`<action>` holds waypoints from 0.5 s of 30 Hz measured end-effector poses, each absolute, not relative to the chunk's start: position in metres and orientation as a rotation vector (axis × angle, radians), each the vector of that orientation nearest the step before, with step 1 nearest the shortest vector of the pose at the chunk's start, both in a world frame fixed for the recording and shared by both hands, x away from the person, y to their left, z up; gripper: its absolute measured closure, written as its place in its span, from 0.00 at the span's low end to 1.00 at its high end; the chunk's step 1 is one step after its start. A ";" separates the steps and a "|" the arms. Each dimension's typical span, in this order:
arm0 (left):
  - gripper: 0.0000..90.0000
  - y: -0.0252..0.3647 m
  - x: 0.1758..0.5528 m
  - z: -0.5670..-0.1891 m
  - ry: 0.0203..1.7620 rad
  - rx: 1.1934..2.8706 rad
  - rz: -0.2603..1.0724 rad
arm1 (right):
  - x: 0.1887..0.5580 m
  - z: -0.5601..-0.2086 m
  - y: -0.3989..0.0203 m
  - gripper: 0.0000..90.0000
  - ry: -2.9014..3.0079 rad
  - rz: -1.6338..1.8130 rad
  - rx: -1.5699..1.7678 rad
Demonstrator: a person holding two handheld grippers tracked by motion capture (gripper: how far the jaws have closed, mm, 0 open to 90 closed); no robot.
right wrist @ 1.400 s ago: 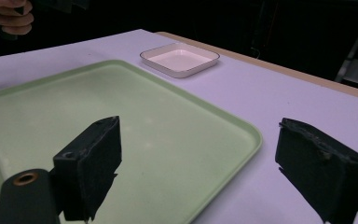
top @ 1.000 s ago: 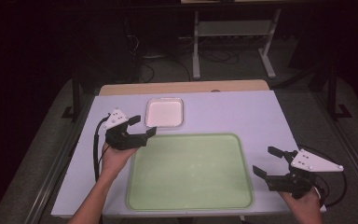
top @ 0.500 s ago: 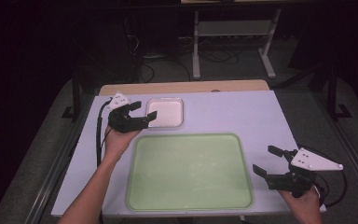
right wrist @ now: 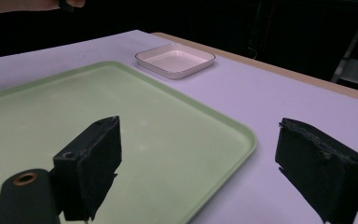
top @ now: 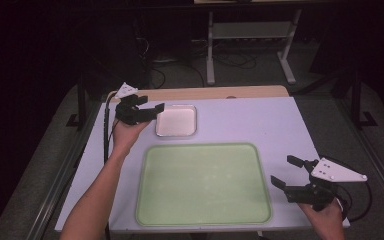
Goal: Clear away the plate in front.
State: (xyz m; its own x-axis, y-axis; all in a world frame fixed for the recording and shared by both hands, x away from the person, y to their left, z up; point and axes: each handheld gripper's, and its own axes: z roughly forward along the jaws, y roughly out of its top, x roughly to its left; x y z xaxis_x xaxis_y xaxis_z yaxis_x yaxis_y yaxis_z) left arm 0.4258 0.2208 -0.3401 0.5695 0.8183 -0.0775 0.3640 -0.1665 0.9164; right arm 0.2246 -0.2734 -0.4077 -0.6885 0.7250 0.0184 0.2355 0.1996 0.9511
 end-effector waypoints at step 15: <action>0.29 0.226 0.462 -0.372 1.134 1.738 0.518 | 0.225 -0.408 -0.273 0.15 2.045 1.496 0.893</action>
State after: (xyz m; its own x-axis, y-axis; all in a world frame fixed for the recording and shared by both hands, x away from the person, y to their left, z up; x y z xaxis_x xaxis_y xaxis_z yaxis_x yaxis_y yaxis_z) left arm 0.4615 0.2261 -0.3720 0.4775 0.8667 -0.1444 0.4583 -0.1054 0.8825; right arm 0.2246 -0.2732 -0.4079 -0.6885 0.7250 0.0173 0.2358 0.2013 0.9507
